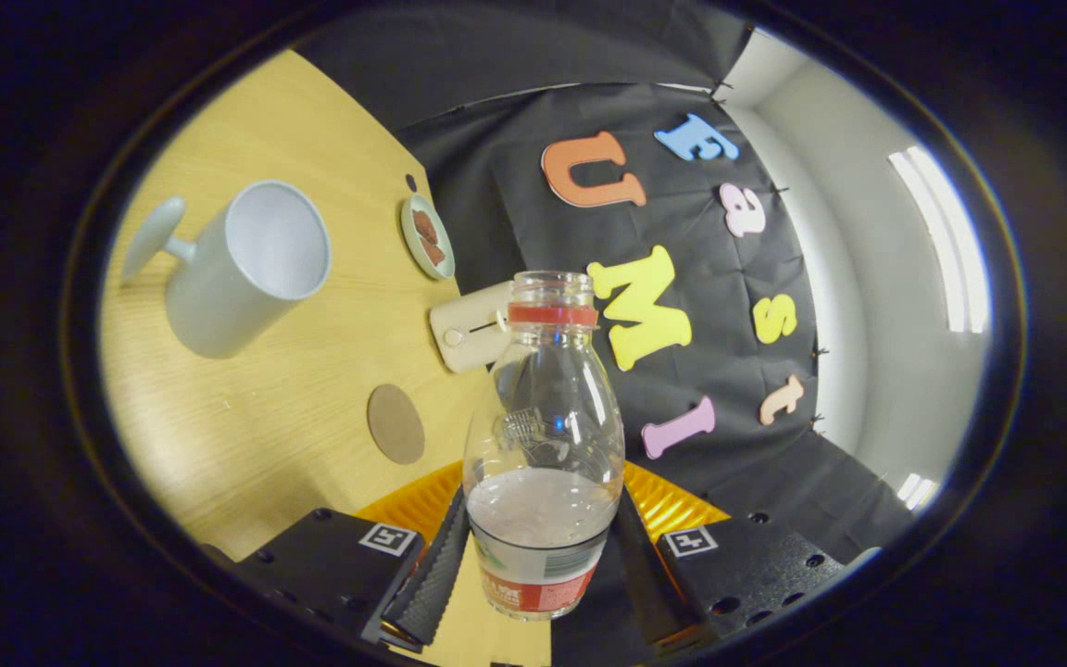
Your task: Take the bottle from table, then pour the juice into the cup, finally place the bottle on the coaster
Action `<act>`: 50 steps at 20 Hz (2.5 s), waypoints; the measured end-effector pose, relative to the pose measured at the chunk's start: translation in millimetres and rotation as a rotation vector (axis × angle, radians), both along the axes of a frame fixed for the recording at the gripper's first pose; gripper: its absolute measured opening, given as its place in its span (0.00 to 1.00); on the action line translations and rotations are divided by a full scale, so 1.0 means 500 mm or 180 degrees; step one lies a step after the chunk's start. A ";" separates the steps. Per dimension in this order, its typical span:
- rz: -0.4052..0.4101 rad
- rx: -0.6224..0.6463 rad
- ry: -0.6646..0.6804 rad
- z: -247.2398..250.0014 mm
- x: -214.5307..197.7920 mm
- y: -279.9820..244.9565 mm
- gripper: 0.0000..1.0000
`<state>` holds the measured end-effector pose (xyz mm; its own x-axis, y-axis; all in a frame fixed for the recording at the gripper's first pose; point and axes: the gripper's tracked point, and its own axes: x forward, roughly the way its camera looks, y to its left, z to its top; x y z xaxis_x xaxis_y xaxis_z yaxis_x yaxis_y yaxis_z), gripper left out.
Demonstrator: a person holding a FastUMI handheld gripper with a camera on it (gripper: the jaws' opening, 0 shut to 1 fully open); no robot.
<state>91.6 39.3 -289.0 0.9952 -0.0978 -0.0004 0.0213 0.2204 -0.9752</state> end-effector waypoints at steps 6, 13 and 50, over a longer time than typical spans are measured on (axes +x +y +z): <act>0.0065 -0.0456 -0.0047 0.009 0.008 0.013 0.82; 0.0146 -0.0883 -0.0075 0.032 -0.002 0.031 0.82; 0.0320 -0.1550 -0.0291 0.075 -0.019 0.070 0.82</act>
<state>82.1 74.2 -251.5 0.9935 0.0314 0.1091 0.1135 -0.2543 -0.9604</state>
